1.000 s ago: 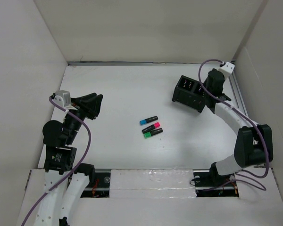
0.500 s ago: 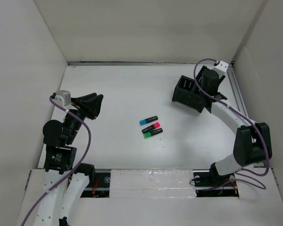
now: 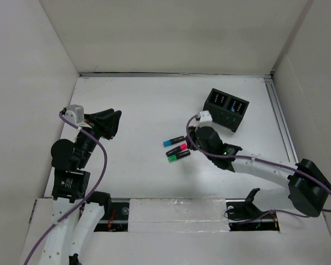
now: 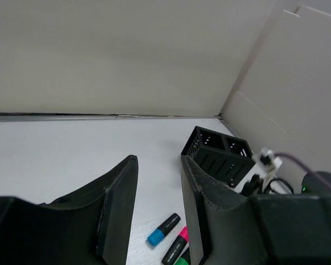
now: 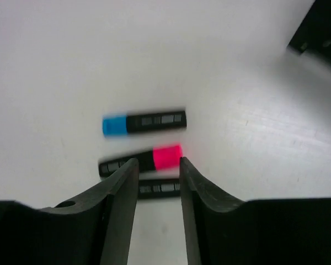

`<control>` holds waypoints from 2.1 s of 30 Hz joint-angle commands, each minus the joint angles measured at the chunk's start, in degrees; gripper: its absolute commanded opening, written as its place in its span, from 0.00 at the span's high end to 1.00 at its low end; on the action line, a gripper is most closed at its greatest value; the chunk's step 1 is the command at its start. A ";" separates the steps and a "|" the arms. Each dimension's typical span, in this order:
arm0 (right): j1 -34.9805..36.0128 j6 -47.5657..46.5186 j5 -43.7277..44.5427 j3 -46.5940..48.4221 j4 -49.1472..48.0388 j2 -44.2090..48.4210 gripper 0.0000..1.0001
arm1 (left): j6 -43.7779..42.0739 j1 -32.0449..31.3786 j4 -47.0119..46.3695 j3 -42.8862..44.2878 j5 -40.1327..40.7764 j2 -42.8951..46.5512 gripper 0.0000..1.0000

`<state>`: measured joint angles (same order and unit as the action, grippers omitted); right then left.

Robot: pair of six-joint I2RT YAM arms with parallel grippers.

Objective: Organize the desk

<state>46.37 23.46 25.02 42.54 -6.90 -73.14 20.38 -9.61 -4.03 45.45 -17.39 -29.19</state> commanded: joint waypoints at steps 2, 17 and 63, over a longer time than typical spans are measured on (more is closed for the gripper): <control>6.87 3.07 -6.11 -3.25 8.55 0.72 0.49 | -0.17 0.20 -2.91 -0.01 -0.63 -0.25 0.67; 9.79 7.48 -7.18 -3.08 3.47 -11.84 0.16 | -0.52 0.20 -2.29 0.07 0.51 -0.26 0.67; 6.63 -0.61 2.06 9.40 8.57 -27.40 0.37 | -0.78 0.20 -2.21 -0.01 0.86 -0.25 0.67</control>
<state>53.63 24.10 27.62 50.13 -0.43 -98.89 20.34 -9.61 -4.03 45.45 -16.91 -29.78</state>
